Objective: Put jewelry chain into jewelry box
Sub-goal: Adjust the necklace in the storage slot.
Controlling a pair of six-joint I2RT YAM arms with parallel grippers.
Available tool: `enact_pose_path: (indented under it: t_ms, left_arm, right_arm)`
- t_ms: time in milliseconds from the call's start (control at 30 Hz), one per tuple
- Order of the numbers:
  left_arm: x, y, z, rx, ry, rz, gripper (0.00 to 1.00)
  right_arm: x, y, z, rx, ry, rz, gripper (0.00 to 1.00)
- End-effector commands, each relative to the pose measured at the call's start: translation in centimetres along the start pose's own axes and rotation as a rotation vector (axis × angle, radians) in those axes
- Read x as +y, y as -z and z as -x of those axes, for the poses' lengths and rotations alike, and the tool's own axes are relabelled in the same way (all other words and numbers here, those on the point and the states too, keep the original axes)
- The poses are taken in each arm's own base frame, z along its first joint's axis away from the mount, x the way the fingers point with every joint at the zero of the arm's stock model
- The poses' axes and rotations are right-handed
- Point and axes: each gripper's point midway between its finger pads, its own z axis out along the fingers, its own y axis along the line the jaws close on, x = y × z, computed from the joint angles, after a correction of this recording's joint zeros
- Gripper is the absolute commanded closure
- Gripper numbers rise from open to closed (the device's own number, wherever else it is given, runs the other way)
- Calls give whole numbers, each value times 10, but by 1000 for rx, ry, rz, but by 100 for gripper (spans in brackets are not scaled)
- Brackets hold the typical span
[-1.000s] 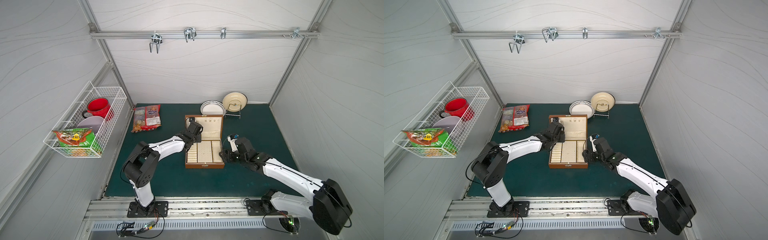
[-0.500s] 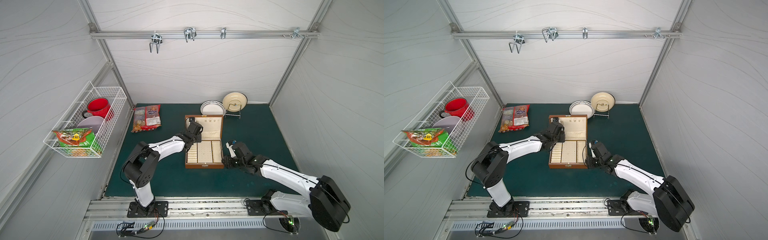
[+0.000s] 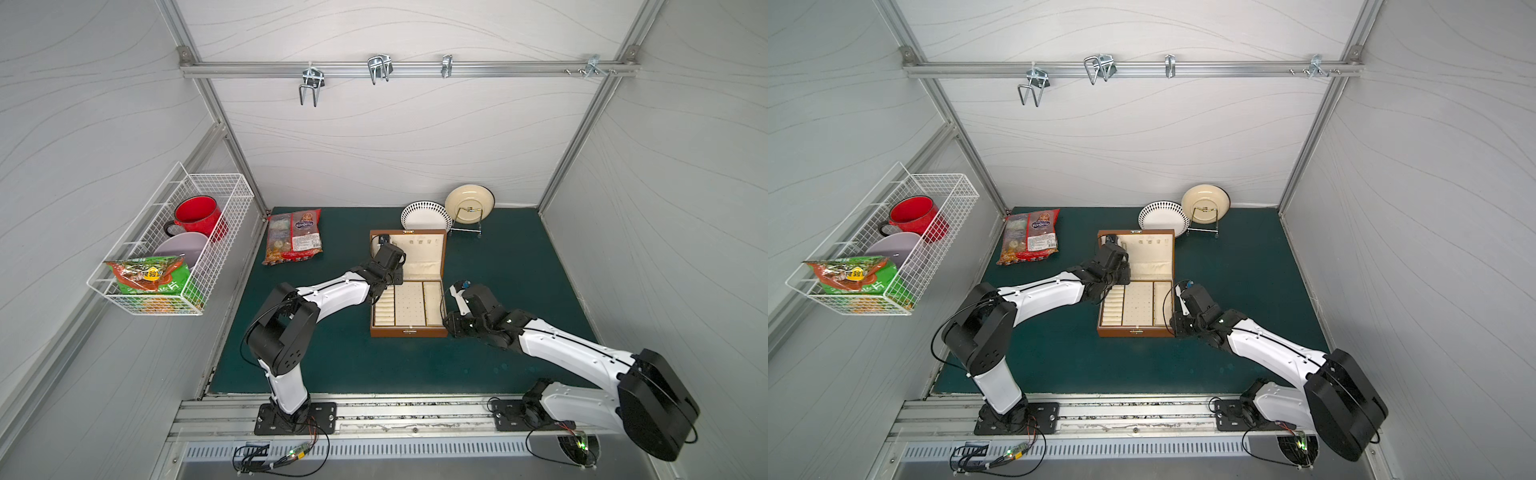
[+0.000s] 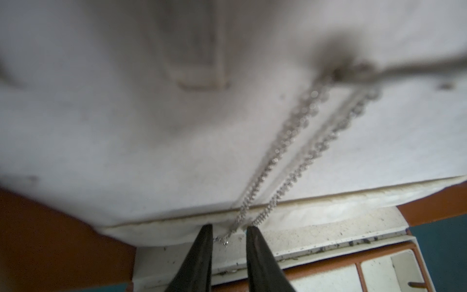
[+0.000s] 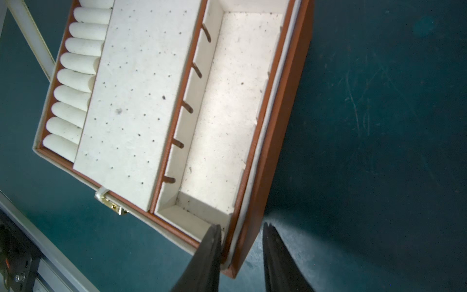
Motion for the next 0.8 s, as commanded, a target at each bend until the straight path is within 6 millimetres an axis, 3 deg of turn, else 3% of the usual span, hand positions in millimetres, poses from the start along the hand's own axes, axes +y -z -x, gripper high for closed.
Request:
enact_pose_path:
  t_ms: [0,167,267,767]
  left_arm:
    - [-2,-10,-17,69,-4,-1,77]
    - [2,-12,-17,65,-7,19,88]
    - [2,-10,-14,57,-9,21,100]
    - [3,29,18,-20,-15,32,100]
  right_arm:
    - [-3,0,-5,18,8,-18,67]
    - [-2,2,-5,11,6,-16,67]
    - [-2,2,-5,11,5,-14,67]
    - [-3,2,-4,1,3,-14,67]
